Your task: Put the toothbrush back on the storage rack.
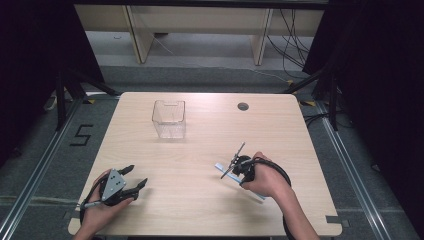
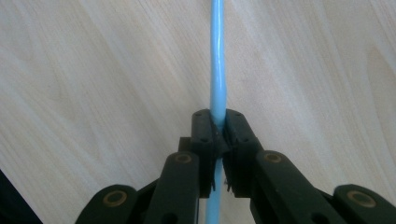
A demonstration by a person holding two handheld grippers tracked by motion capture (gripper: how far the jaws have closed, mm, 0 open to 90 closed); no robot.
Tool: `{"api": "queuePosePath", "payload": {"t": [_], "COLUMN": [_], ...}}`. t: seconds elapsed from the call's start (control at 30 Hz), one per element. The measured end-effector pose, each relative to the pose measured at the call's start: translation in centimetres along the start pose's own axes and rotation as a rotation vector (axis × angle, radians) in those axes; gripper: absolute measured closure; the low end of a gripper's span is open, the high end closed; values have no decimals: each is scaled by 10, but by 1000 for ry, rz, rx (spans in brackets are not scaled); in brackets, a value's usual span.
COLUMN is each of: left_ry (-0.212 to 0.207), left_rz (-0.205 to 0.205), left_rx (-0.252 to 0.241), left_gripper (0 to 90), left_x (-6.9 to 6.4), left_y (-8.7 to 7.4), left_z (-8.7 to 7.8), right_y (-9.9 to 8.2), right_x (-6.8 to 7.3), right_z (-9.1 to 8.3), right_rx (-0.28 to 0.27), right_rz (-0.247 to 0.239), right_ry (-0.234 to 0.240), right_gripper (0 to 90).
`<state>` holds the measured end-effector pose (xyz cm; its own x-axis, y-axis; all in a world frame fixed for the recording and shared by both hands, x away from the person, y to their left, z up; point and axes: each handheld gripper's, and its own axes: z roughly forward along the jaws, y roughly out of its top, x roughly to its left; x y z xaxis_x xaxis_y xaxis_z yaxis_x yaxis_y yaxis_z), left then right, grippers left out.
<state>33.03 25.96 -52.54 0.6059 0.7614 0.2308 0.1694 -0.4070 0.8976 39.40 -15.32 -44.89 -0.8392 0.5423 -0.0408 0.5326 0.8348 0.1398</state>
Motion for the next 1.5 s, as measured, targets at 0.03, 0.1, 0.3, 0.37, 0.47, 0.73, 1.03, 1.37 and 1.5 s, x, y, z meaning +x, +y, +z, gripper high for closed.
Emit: {"api": "queuePosePath", "payload": {"t": [0.03,0.1,0.3,0.37,0.47,0.73,1.03,1.37,1.5], "left_ry": [0,2,7,2,2,7,-3,-3,-2], "left_rz": [1,7,-1,0,1,10,8,8,6], "left_rx": [1,5,-11,-6,-6,9,-3,-1,-5], "left_gripper": [328,328,328,328,329,329,330,330,330], "left_x": [0,0,-1,0,0,0,-1,-1,-1], "left_y": [0,0,0,0,0,0,0,0,0], "left_z": [0,0,1,0,0,0,1,1,2], "right_y": [0,0,0,0,-1,-3,-5,-7,-9], "right_x": [0,1,4,4,3,2,2,1,2], "right_z": [-1,-2,-7,-9,-11,-7,-3,1,1], "right_rx": [-3,-11,-116,-158,-203,-268,-394,-524,-571], "right_rz": [0,-2,-13,-26,-11,-17,-29,-12,-14], "right_ry": [-11,-10,-12,-24,-38,-43,-26,16,12], "right_gripper": [838,838,838,838,837,837,837,836,836]}}
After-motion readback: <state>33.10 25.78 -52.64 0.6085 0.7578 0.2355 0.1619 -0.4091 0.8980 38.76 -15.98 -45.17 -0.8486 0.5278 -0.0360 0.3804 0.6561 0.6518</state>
